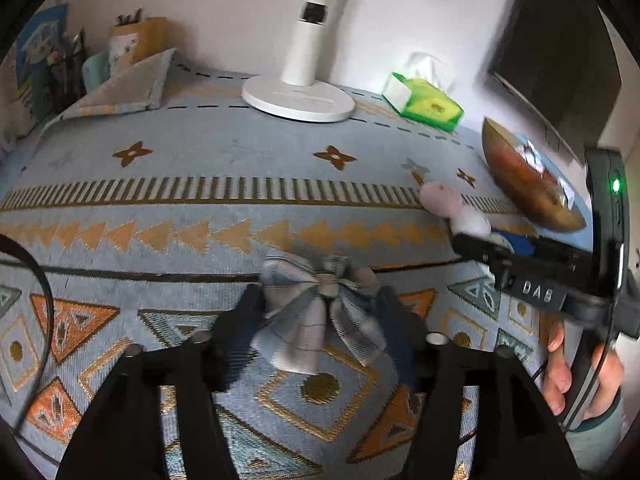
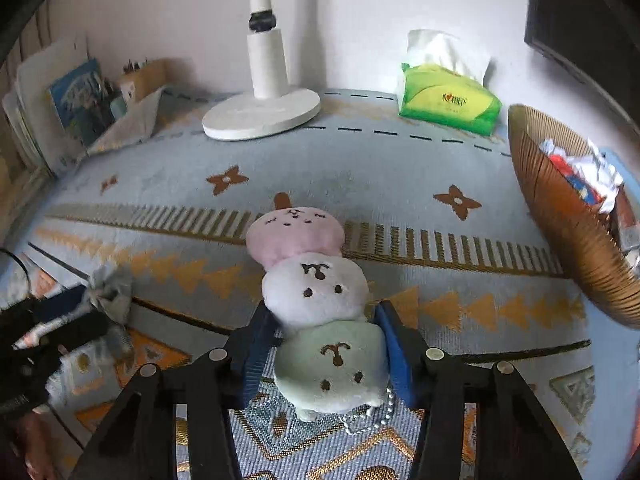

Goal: Organize objects
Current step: 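Lift the plaid bow and pastel plush off the rug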

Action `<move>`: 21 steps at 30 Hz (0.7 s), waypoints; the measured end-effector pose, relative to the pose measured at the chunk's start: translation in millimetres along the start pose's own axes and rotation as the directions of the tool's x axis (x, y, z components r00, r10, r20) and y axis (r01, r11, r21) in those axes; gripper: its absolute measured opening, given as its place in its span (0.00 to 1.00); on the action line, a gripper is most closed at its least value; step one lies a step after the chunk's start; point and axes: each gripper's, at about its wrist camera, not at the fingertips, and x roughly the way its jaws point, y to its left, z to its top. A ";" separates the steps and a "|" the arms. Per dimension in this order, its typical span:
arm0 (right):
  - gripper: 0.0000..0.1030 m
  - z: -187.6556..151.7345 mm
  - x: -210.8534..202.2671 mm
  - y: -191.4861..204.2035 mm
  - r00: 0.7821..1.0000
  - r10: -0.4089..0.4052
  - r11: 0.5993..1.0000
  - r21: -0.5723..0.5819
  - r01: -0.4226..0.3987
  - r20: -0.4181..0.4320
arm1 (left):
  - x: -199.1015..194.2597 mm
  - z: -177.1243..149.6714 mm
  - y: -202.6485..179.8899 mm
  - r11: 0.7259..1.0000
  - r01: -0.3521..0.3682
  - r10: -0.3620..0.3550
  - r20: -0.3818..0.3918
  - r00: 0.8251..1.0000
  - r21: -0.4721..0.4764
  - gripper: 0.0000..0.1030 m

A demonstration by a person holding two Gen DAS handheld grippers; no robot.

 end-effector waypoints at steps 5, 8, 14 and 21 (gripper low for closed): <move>0.47 -0.9 -2.1 8.9 1.000 -0.001 0.999 -0.040 0.002 0.014 | 9.4 -3.3 -26.5 0.984 -0.108 0.114 -0.036 0.993 0.143 0.76; 0.47 -0.9 -2.4 5.4 1.000 0.007 1.000 -0.025 -0.007 0.016 | 6.9 -3.0 -22.3 0.985 -0.115 0.119 -0.022 0.993 0.128 0.56; 0.47 -2.1 -14.3 4.4 0.996 0.022 1.000 -0.023 -0.020 0.085 | -5.6 -3.7 1.4 0.999 -0.034 0.033 0.031 0.999 0.015 0.17; 0.47 -11.6 -47.8 8.3 0.965 0.110 0.992 -0.083 -0.092 0.238 | -28.5 -4.3 -4.9 1.000 0.015 -0.016 0.113 0.993 0.018 0.15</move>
